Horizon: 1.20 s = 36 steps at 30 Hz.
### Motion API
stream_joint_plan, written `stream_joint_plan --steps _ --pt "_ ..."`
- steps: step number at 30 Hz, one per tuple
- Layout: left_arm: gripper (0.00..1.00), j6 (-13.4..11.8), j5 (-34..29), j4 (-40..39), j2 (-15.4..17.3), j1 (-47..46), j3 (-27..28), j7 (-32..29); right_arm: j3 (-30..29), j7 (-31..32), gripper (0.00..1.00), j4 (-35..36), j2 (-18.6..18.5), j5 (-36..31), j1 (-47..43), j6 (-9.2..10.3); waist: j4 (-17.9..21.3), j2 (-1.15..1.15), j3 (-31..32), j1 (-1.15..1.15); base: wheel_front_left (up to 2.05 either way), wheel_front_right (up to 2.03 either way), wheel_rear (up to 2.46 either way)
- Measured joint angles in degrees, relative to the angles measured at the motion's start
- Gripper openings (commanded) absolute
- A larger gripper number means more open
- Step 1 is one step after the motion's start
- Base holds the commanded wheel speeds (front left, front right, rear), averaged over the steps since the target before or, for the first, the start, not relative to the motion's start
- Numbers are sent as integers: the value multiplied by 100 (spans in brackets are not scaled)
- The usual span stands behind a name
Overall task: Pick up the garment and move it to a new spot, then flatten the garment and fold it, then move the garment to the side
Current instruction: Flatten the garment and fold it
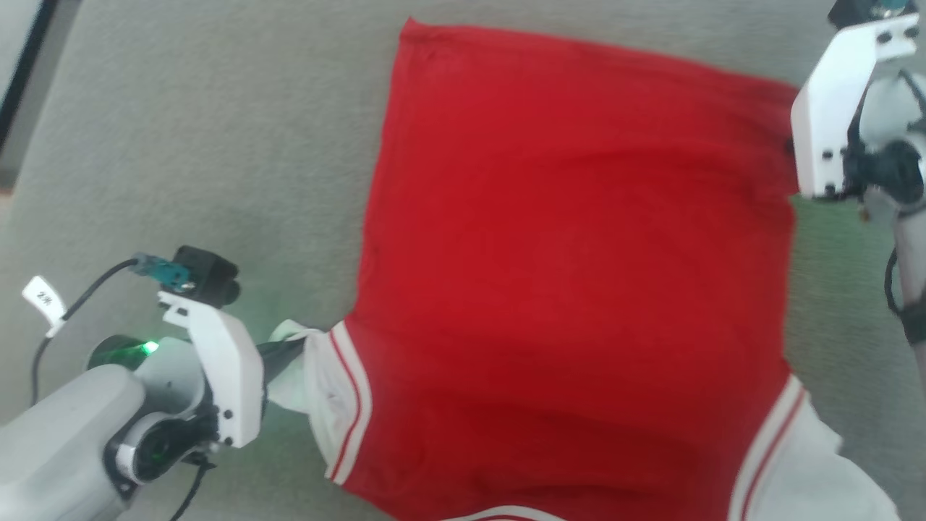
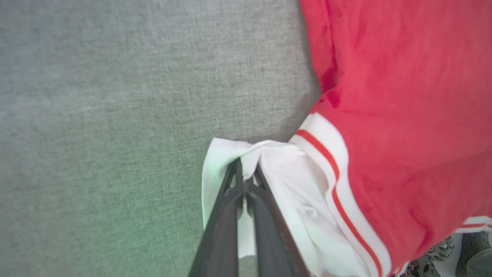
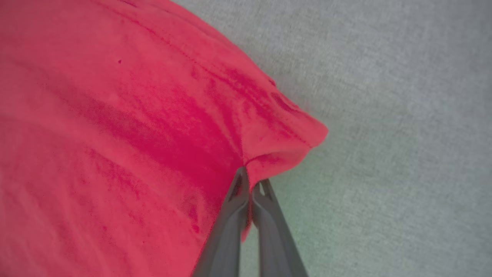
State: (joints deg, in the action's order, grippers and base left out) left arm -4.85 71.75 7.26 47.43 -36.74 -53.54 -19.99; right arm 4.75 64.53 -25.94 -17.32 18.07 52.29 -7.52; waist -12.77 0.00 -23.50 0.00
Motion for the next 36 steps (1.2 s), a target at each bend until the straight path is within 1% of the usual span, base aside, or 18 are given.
stream_joint_plan --steps 2,3,4,6,11,15,19,23,25,27,28,29,30,31,32,36 --pt "0 -63 16 -62 110 43 16 3 146 125 0 438 -118 313 -309 0 142 0 74 0 0 0 0" --pt "0 -63 16 -62 110 43 16 3 146 125 0 438 -118 313 -309 0 142 0 74 0 0 0 0" --pt "0 -99 23 -107 153 63 30 11 234 182 0 664 -176 435 -476 0 209 0 112 0 0 0 0" --pt "0 -156 31 -180 248 126 47 18 266 267 0 1156 -211 694 -819 0 342 0 188 0 0 0 0" --pt "0 -298 68 -374 443 250 88 18 234 597 0 2259 -249 1022 -1813 0 654 0 351 0 0 0 0" --pt "0 -385 89 -506 545 280 118 13 29 767 0 3091 -181 1079 -2660 0 858 0 441 0 0 0 0" --pt "0 -433 90 -594 598 282 132 -9 -223 829 0 3642 44 1071 -3536 0 992 0 466 0 0 0 0" --pt "0 -446 90 -620 603 282 141 -10 -453 681 0 3777 272 982 -4200 0 1034 0 425 0 0 0 0" --pt "0 -444 89 -606 601 281 138 -10 -508 471 0 3652 380 899 -4397 0 1041 0 409 0 0 0 0" --pt "0 -416 90 -575 587 278 134 -10 -552 126 0 3437 512 800 -4451 0 1045 0 400 0 0 0 0" --pt "0 -399 90 -555 575 276 130 -10 -526 -21 0 3307 520 765 -4457 0 1045 0 400 0 0 0 0" --pt "0 -396 90 -535 570 276 125 -11 -509 -199 24 3201 526 744 -4443 -2 1046 0 400 0 0 0 0" --pt "0 -388 89 -513 566 274 121 -15 -474 -356 56 3094 522 702 -4428 -4 1045 0 402 0 0 0 0" --pt "0 -368 89 -498 556 271 121 -15 -446 -441 91 2991 522 693 -4406 -4 1044 0 408 0 0 0 0" --pt "0 -348 90 -479 554 272 118 -16 -420 -479 100 2924 521 697 -4376 -4 1044 0 419 0 0 0 0" --pt "0 -346 90 -427 550 275 105 -16 -318 -588 100 2977 474 723 -4330 -4 1046 0 481 0 0 0 0"
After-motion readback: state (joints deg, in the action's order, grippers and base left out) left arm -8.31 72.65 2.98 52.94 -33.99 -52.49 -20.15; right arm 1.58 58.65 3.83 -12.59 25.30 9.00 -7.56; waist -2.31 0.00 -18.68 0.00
